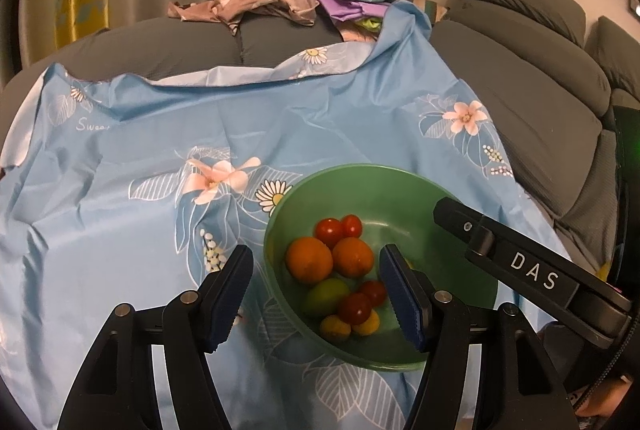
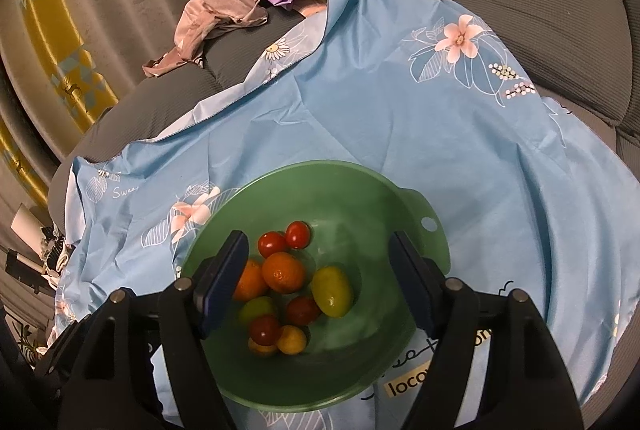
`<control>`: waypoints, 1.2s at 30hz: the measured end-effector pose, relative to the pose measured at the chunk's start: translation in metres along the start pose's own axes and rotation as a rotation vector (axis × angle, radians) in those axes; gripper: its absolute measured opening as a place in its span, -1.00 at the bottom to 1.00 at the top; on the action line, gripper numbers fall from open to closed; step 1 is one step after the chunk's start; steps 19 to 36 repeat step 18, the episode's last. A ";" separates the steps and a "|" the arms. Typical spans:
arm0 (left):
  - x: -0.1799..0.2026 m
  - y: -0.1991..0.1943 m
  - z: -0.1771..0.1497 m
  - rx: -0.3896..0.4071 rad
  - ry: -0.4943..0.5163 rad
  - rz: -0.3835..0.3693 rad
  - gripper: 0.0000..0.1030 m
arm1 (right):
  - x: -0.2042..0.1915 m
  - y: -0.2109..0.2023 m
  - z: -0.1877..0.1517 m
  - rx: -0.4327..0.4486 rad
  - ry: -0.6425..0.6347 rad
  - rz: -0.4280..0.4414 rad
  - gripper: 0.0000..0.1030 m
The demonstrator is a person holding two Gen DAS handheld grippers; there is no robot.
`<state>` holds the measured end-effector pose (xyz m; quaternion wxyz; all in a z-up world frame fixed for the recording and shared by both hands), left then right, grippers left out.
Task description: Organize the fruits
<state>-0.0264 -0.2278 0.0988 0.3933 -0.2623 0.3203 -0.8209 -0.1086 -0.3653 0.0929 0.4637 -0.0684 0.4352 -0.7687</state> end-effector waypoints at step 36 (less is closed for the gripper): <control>-0.002 -0.005 0.000 0.008 -0.002 -0.011 0.27 | -0.001 0.000 0.000 0.001 -0.009 -0.004 0.42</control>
Point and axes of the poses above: each gripper's, at about its wrist camera, not at the fingertips, and y roughly the way its jaws point, x to its right, z to its top, the point moved 2 cm from there along y, roughly the way its jaws point, and after that the axes turned 5 degrees about -x, right-handed, at the moved point
